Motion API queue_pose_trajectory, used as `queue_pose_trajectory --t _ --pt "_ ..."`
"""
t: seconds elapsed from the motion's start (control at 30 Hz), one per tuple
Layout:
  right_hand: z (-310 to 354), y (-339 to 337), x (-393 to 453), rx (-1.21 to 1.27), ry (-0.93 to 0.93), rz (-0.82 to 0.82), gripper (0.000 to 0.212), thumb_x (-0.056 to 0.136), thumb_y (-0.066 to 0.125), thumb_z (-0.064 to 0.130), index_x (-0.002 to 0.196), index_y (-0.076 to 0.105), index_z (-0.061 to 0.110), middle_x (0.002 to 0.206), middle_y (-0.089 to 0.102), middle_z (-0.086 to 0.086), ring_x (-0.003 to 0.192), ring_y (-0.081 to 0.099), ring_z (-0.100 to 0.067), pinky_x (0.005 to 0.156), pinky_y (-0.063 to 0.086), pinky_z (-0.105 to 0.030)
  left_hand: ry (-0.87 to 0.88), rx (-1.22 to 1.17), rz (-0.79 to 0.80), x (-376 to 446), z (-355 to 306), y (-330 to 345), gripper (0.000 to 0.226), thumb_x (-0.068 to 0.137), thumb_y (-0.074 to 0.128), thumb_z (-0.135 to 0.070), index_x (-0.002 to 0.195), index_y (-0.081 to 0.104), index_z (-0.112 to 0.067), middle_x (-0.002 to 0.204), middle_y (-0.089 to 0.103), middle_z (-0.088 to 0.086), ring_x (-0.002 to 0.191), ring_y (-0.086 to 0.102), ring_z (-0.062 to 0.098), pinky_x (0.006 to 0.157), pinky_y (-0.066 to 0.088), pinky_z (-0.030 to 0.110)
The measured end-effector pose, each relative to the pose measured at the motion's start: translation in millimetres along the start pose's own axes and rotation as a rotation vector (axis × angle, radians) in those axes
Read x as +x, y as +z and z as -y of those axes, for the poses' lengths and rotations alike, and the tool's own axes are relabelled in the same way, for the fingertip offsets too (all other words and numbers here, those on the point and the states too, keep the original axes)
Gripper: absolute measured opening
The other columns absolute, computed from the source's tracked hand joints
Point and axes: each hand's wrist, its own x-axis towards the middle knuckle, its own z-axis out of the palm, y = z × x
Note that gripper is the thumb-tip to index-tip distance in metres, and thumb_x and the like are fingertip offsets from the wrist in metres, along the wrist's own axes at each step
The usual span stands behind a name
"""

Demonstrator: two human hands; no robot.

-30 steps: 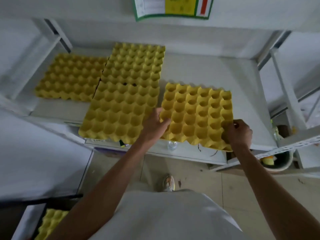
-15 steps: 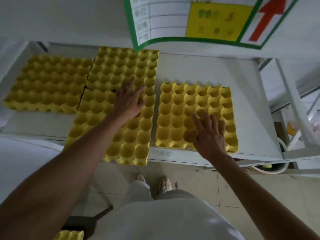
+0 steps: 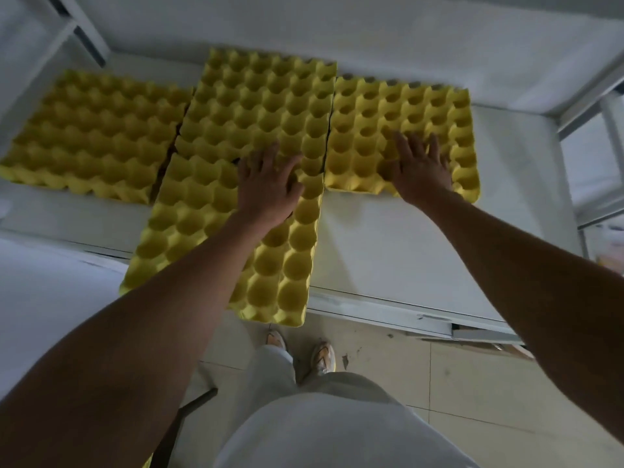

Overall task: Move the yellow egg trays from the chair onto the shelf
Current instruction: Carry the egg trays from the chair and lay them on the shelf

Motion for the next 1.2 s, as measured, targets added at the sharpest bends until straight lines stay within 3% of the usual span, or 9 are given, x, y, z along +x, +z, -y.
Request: queue_pose_trajectory --t 0.47,0.7,0.8,0.9,1.0,1.2 --pt "1 -2 8 0.004 0.01 0.007 0.065 0.102 0.027 0.043 0.163 0.009 0.033 0.169 0.02 -0.002 0.157 0.005 -0.044 0.117 0.025 -0.063 0.014 -0.02 0.001 -1 -5 -9 0.06 0.092 0.044 -0.053 0.152 0.038 -0.044 0.166 0.032 0.009 0.151 0.033 0.039 0.122 0.02 0.062" --pt "2 -14 10 -0.067 -0.017 0.032 0.068 0.1 0.029 0.046 0.164 0.012 0.031 0.17 0.022 -0.005 0.155 0.012 -0.046 0.122 0.019 -0.061 0.03 -0.012 0.031 0 -1 -16 0.059 0.094 0.048 -0.052 0.152 0.038 -0.045 0.166 0.032 0.009 0.15 0.034 0.038 0.123 0.02 0.06" --pt "9 -21 6 -0.079 0.027 0.052 0.07 0.097 0.034 0.048 0.163 0.017 0.032 0.169 0.023 -0.009 0.155 0.013 -0.043 0.124 0.012 -0.059 0.049 -0.018 0.053 -2 1 -22 0.058 0.096 0.045 -0.057 0.152 0.037 -0.045 0.166 0.032 0.01 0.15 0.033 0.039 0.122 0.019 0.06" --pt "28 -32 -7 0.002 0.09 0.007 0.073 0.092 0.048 0.046 0.16 0.028 0.03 0.166 0.026 -0.014 0.156 0.015 -0.038 0.126 0.011 -0.055 0.09 -0.052 0.124 -11 5 -32 0.062 0.1 0.03 -0.068 0.158 0.025 -0.046 0.172 0.016 0.009 0.157 0.018 0.04 0.125 0.011 0.066" --pt "57 -45 -23 -0.01 -0.05 -0.144 0.067 0.092 0.051 0.034 0.156 0.039 0.019 0.162 0.035 -0.014 0.153 0.024 -0.034 0.125 0.017 -0.05 0.065 -0.086 0.128 -27 15 -49 0.068 0.1 0.021 -0.073 0.163 0.014 -0.046 0.175 0.003 0.004 0.162 0.002 0.035 0.127 0.001 0.063" --pt "180 -66 -67 -0.064 -0.425 -0.213 0.062 0.095 0.041 0.033 0.153 0.043 0.011 0.157 0.04 -0.014 0.148 0.033 -0.032 0.124 0.02 -0.044 -0.134 0.024 0.018 -121 57 -113 0.072 0.101 0.02 -0.066 0.164 0.025 -0.032 0.174 0.015 0.003 0.161 0.011 0.033 0.129 0.01 0.056"
